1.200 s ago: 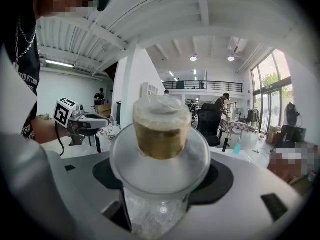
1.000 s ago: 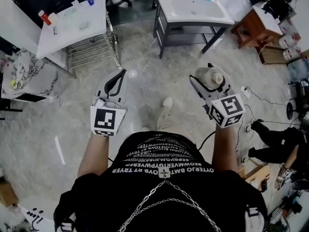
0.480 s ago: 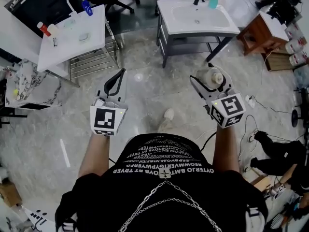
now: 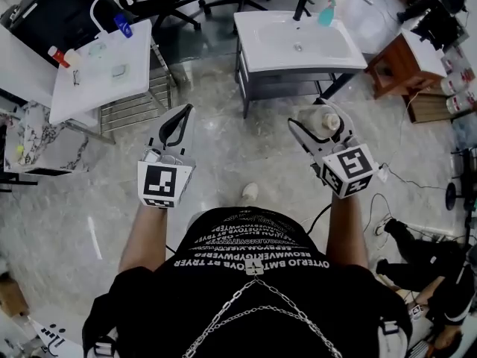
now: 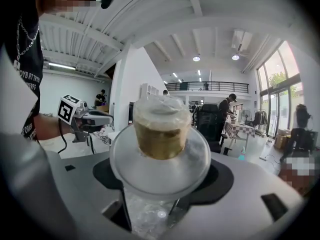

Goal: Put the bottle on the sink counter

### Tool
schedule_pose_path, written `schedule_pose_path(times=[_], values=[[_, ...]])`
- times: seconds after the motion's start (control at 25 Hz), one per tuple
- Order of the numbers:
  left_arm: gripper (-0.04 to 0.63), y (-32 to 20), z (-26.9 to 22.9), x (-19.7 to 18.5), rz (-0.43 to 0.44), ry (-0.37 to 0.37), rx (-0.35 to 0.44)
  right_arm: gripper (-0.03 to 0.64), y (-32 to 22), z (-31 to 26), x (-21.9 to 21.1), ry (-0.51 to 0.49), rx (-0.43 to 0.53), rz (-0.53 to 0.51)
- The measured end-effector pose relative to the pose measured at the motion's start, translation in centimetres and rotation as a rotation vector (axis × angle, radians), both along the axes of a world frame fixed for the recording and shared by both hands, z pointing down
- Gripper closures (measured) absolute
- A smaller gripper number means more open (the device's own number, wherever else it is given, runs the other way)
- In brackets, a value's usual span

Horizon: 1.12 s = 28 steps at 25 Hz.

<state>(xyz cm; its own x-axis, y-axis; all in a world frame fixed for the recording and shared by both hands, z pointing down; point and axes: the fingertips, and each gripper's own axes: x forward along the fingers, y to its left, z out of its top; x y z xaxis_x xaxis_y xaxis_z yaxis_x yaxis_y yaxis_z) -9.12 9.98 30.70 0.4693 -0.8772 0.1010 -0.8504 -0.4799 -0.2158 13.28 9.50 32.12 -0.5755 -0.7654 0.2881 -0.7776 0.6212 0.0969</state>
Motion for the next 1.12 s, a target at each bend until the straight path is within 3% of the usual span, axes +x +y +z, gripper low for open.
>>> schedule_pose_path(times=[0.36,0.8,1.12], values=[[0.589,-6.0,-1.3,5.1,-0.024,-0.019,0.031,0.282,-6.8,0.0,4.6,-0.016,-0.004,-0.043],[0.589,-11.1,1.6,3.8,-0.068,-0.024,-0.037,0.282,-12.9,1.7,3.6,-0.021,-0.029,-0.084],[0.589,-19.6,1.3,3.8,-0.022,-0.009,-0.026,0.282,-20.4,1.7,2.6,-0.019,-0.033,-0.062]])
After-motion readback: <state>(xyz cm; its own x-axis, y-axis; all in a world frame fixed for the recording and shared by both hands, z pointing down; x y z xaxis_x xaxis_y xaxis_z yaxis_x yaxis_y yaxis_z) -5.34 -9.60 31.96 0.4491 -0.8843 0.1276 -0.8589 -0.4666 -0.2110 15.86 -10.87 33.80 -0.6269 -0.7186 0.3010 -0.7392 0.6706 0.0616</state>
